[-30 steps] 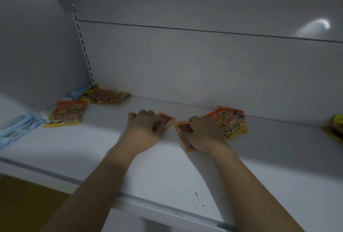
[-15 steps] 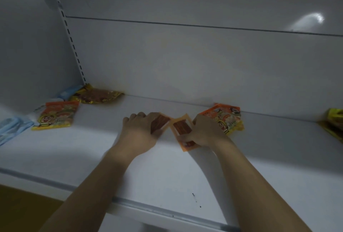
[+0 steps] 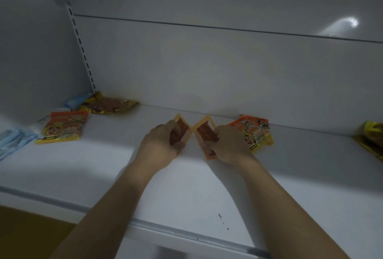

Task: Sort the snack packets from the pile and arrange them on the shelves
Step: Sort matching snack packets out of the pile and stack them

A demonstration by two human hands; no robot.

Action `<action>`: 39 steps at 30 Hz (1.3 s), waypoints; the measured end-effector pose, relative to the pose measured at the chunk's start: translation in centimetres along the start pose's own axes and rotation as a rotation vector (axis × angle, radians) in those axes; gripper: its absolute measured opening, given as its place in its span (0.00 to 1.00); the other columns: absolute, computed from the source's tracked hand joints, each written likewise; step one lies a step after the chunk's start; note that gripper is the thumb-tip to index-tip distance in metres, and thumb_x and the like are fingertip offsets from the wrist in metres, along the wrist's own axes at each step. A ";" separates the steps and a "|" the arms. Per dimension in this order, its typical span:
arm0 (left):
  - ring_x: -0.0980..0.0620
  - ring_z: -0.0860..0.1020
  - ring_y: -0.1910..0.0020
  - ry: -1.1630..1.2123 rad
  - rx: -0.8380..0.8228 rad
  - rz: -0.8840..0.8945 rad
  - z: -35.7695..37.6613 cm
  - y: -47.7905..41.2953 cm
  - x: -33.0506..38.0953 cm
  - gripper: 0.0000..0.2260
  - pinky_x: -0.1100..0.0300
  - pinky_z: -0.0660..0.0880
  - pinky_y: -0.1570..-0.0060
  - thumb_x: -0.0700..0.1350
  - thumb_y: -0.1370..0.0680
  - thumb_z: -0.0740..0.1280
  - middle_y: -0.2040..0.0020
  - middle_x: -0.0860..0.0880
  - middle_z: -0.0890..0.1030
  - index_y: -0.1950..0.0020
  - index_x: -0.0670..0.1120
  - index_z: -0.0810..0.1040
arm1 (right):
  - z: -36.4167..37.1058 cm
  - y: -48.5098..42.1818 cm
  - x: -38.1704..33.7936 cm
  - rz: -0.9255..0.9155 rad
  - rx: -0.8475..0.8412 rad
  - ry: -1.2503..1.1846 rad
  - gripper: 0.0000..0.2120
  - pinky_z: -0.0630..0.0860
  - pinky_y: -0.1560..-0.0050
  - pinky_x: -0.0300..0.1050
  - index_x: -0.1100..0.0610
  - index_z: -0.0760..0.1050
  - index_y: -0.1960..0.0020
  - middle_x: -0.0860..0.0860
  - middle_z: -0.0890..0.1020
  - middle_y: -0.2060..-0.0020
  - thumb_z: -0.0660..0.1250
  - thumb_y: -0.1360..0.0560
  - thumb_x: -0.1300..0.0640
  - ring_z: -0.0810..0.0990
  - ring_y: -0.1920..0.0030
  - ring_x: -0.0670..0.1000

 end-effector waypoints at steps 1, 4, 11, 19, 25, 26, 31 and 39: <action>0.47 0.78 0.56 0.053 0.013 -0.025 -0.1 -0.1 0.0 0.09 0.57 0.73 0.58 0.48 0.26 0.72 0.54 0.49 0.79 0.49 0.50 0.76 | -0.1 0.0 0.0 -0.014 0.004 -0.011 0.07 0.68 0.63 0.44 0.55 0.75 0.52 0.49 0.78 0.59 0.70 0.25 0.53 0.78 0.52 0.54; 0.52 0.77 0.58 0.210 0.043 -0.075 -0.1 -0.3 0.2 0.04 0.62 0.72 0.61 0.44 0.24 0.70 0.55 0.52 0.79 0.52 0.51 0.76 | -0.6 0.4 -0.1 -0.034 0.030 -0.179 0.23 0.74 0.56 0.41 0.53 0.69 0.30 0.50 0.79 0.46 0.69 0.24 0.60 0.81 0.48 0.53; 0.63 0.75 0.67 0.440 0.133 0.029 -0.8 -0.3 2.9 0.10 0.73 0.68 0.66 0.39 0.25 0.70 0.63 0.61 0.78 0.53 0.55 0.81 | -4.1 2.2 -0.9 -0.073 0.178 -0.515 0.15 0.83 0.59 0.52 0.54 0.78 0.43 0.50 0.82 0.57 0.69 0.27 0.67 0.84 0.64 0.52; 0.42 0.80 0.60 0.690 0.066 0.155 1.8 2.0 12.6 0.17 0.50 0.80 0.58 0.35 0.29 0.74 0.57 0.45 0.83 0.48 0.55 0.79 | -9.1 8.5 5.1 -0.060 0.428 -0.660 0.22 0.81 0.57 0.44 0.49 0.78 0.39 0.45 0.82 0.49 0.70 0.28 0.69 0.83 0.53 0.47; 0.49 0.79 0.59 0.720 -0.087 0.278 6.7 5.3 23.2 0.17 0.61 0.75 0.60 0.40 0.29 0.77 0.55 0.46 0.82 0.43 0.52 0.80 | -15.1 17.1 13.1 0.031 0.689 -0.697 0.22 0.77 0.69 0.37 0.46 0.76 0.43 0.47 0.82 0.50 0.68 0.26 0.71 0.83 0.61 0.43; 0.50 0.79 0.57 0.703 -0.115 0.312 7.8 6.1 24.9 0.17 0.61 0.76 0.58 0.43 0.29 0.77 0.53 0.49 0.81 0.42 0.53 0.80 | -15.9 18.7 14.6 0.053 0.724 -0.694 0.22 0.77 0.68 0.37 0.44 0.76 0.42 0.47 0.82 0.48 0.69 0.25 0.70 0.83 0.59 0.44; 0.50 0.82 0.49 0.785 -0.287 0.492 13.0 11.1 33.1 0.19 0.47 0.79 0.45 0.43 0.27 0.74 0.46 0.54 0.83 0.47 0.67 0.77 | -19.4 26.5 22.0 0.178 0.882 -0.683 0.24 0.79 0.59 0.38 0.46 0.78 0.37 0.48 0.82 0.43 0.69 0.26 0.70 0.82 0.48 0.48; 0.61 0.81 0.49 0.894 -0.539 0.589 20.7 21.8 45.7 0.15 0.58 0.81 0.49 0.38 0.20 0.66 0.44 0.56 0.80 0.41 0.59 0.76 | -24.4 40.9 31.8 0.337 1.090 -0.642 0.21 0.80 0.48 0.43 0.51 0.76 0.33 0.47 0.78 0.38 0.65 0.22 0.68 0.80 0.44 0.48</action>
Point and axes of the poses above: each hand's wrist, its own y-axis away from the middle knuckle, its own z-axis out of the palm, x = y × z, the point moved 3 cm from there along -y, towards the middle knuckle
